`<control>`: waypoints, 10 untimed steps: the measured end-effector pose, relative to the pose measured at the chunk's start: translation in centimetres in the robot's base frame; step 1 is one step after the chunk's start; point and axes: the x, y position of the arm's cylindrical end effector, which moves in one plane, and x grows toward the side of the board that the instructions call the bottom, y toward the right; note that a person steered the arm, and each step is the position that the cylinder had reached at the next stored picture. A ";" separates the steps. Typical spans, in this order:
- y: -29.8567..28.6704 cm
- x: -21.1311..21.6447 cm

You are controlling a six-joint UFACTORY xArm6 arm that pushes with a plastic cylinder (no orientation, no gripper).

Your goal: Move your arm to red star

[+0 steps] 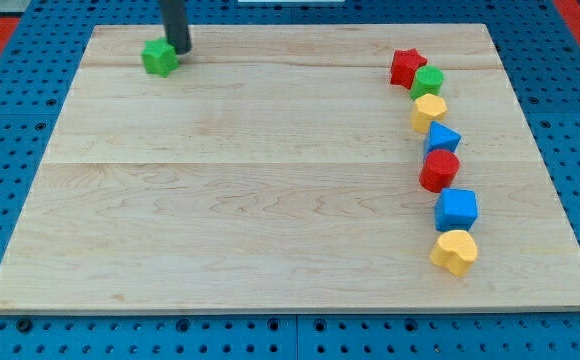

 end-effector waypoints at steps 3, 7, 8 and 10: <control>22.4 -0.7; 22.5 -0.6; 22.5 -0.6; 25.9 -2.4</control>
